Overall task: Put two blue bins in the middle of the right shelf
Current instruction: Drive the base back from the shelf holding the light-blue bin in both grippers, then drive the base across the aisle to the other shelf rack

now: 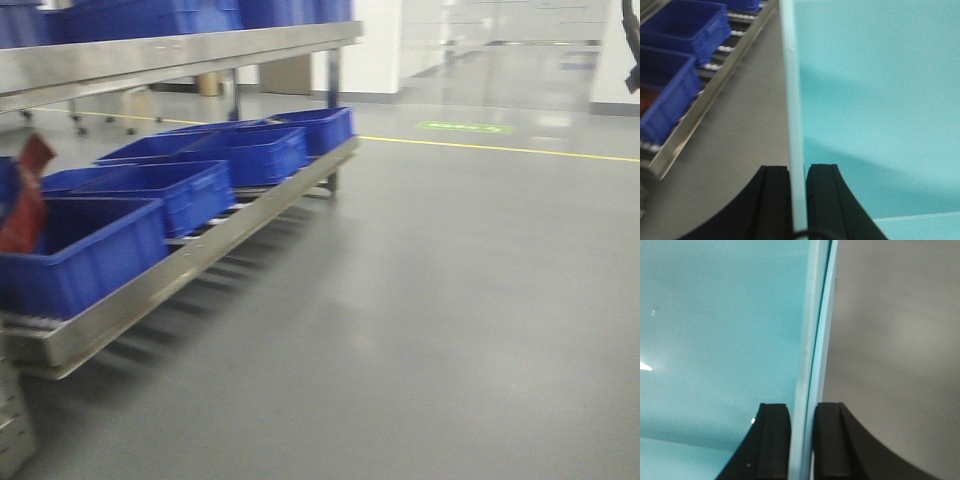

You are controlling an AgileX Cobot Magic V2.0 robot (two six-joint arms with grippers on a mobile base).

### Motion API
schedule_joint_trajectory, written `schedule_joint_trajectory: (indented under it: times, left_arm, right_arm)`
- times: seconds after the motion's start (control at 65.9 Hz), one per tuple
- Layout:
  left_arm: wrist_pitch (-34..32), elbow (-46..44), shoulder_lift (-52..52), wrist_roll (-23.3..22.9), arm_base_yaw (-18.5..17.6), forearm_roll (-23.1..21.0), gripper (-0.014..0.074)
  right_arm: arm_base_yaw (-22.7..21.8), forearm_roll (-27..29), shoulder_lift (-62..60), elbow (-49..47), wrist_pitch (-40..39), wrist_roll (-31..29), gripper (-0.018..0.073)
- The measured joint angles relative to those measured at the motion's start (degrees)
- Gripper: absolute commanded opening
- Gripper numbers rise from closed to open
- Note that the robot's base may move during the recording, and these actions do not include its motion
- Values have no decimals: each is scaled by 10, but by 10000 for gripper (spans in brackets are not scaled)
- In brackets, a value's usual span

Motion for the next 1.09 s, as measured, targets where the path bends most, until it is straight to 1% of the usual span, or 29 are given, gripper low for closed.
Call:
schedule_joint_trajectory:
  times: [1.093]
  left_arm:
    - [0, 0, 0, 0, 0, -1, -111]
  right_arm:
    - [0, 0, 0, 0, 0, -1, -163]
